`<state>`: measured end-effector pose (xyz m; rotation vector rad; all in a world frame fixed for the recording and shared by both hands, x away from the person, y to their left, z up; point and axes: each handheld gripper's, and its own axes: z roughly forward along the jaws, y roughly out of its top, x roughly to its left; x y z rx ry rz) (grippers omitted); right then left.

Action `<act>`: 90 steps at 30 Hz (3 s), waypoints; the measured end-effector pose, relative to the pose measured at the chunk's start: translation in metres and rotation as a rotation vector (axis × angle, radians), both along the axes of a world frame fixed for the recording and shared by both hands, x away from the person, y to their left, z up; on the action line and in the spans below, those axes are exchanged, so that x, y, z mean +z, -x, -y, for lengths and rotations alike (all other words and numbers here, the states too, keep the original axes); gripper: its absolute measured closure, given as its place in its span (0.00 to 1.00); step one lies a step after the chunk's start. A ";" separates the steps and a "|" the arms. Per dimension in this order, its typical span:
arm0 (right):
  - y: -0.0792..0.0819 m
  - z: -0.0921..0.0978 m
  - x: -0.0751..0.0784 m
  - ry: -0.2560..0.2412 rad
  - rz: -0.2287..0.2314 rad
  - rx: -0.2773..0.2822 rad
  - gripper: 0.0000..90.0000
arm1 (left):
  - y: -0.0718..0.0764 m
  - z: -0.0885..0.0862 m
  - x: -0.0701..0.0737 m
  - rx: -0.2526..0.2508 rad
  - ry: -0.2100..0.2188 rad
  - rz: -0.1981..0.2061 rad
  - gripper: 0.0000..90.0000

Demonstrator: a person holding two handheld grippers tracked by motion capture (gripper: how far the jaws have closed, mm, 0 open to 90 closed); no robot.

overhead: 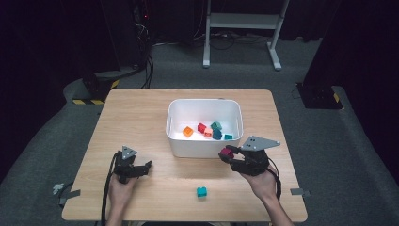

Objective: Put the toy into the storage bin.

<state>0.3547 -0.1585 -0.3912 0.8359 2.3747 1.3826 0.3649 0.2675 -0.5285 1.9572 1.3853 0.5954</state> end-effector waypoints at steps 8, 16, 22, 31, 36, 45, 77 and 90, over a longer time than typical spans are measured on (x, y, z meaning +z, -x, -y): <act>-0.011 0.002 0.017 -0.023 0.016 -0.018 0.65 | 0.000 0.000 0.000 0.000 0.000 0.000 0.16; -0.024 0.006 0.029 -0.057 0.014 -0.033 0.65 | 0.000 0.000 0.000 0.000 0.000 0.000 0.16; -0.035 0.008 0.037 -0.068 0.016 -0.052 0.65 | 0.000 0.000 0.000 0.000 0.000 0.000 0.16; -0.046 0.006 0.045 -0.079 0.027 -0.074 0.65 | 0.000 0.000 0.000 0.000 0.000 0.000 0.16; -0.054 0.003 0.045 -0.070 0.021 -0.081 0.65 | 0.000 0.000 0.000 0.000 0.000 0.000 0.16; -0.069 -0.002 0.041 -0.044 -0.004 -0.098 0.65 | 0.000 0.000 0.000 0.000 0.000 0.000 0.16; -0.103 -0.014 0.017 0.043 -0.057 -0.162 0.65 | 0.000 0.000 0.000 0.000 0.000 0.000 0.16; -0.106 -0.016 0.014 0.068 -0.064 -0.167 0.63 | 0.000 0.000 0.000 0.000 0.000 0.000 0.16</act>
